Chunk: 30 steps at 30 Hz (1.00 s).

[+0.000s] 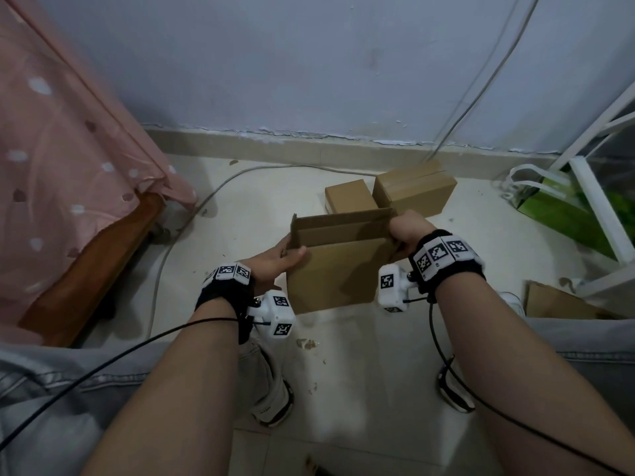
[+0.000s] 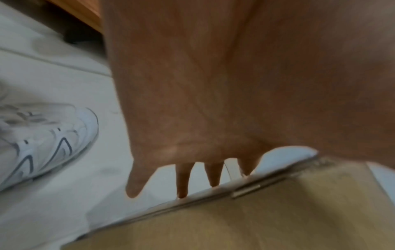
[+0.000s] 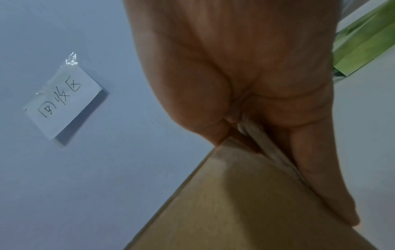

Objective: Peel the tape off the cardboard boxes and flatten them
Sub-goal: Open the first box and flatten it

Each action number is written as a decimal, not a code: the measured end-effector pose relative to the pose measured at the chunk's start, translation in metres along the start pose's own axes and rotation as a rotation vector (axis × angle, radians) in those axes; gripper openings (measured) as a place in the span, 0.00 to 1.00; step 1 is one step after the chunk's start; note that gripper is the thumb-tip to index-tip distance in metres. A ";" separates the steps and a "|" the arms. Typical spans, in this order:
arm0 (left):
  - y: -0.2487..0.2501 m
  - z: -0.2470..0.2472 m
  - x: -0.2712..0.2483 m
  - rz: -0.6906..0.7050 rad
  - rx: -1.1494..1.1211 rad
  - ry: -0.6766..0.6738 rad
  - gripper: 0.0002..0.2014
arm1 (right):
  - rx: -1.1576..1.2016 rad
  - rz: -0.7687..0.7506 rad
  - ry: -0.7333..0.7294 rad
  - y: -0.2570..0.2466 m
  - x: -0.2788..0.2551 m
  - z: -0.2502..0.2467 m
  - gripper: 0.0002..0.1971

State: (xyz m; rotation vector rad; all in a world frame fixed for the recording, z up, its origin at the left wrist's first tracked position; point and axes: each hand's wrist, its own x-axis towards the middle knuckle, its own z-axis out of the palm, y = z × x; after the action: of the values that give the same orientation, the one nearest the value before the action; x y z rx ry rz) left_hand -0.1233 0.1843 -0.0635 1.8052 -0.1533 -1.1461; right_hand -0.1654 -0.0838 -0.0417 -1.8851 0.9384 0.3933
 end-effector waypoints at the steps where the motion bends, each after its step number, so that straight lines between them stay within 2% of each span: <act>1: 0.001 0.001 -0.001 0.004 0.011 -0.019 0.42 | 0.007 0.008 0.011 -0.001 -0.001 -0.003 0.12; 2: 0.001 0.003 0.002 -0.003 0.013 -0.025 0.41 | 0.037 0.017 0.011 -0.002 -0.002 -0.004 0.13; 4: 0.000 0.007 0.005 -0.004 -0.005 0.048 0.36 | 0.154 0.035 -0.005 -0.001 -0.005 -0.005 0.13; 7: -0.009 0.007 0.011 -0.043 -0.171 0.166 0.29 | 0.396 0.018 -0.081 0.002 -0.004 -0.003 0.12; 9: -0.014 0.005 0.014 -0.083 -0.250 0.205 0.28 | 0.452 -0.006 -0.157 0.005 -0.004 0.001 0.23; 11: -0.015 0.003 0.012 -0.080 -0.328 0.231 0.27 | 0.323 -0.054 -0.186 0.010 -0.004 0.005 0.32; 13: -0.012 0.001 0.008 -0.061 -0.397 0.214 0.24 | 0.177 -0.112 -0.121 0.020 0.001 0.007 0.38; 15: -0.009 0.000 0.004 -0.056 -0.469 0.173 0.18 | 0.121 -0.108 -0.083 0.032 0.009 0.006 0.48; 17: -0.009 -0.004 0.002 -0.062 -0.502 0.154 0.17 | 0.087 -0.065 -0.061 0.042 0.015 0.003 0.52; 20: -0.013 -0.008 0.002 -0.074 -0.505 0.163 0.16 | -0.013 0.001 -0.020 0.050 0.017 -0.005 0.50; 25: -0.021 -0.010 0.003 -0.098 -0.506 0.164 0.14 | -0.061 -0.010 0.067 0.058 0.012 -0.007 0.30; 28: -0.025 -0.015 0.002 -0.076 -0.520 0.161 0.17 | -0.036 -0.022 0.070 0.055 0.010 -0.004 0.30; 30: -0.027 -0.018 0.005 -0.034 -0.506 0.215 0.18 | 0.021 -0.024 0.067 0.051 0.010 -0.001 0.30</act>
State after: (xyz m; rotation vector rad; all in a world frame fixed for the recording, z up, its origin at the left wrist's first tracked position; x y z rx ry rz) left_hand -0.1165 0.2082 -0.0855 1.4644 0.2732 -0.9046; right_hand -0.1969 -0.1014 -0.0790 -1.8987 0.9596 0.3058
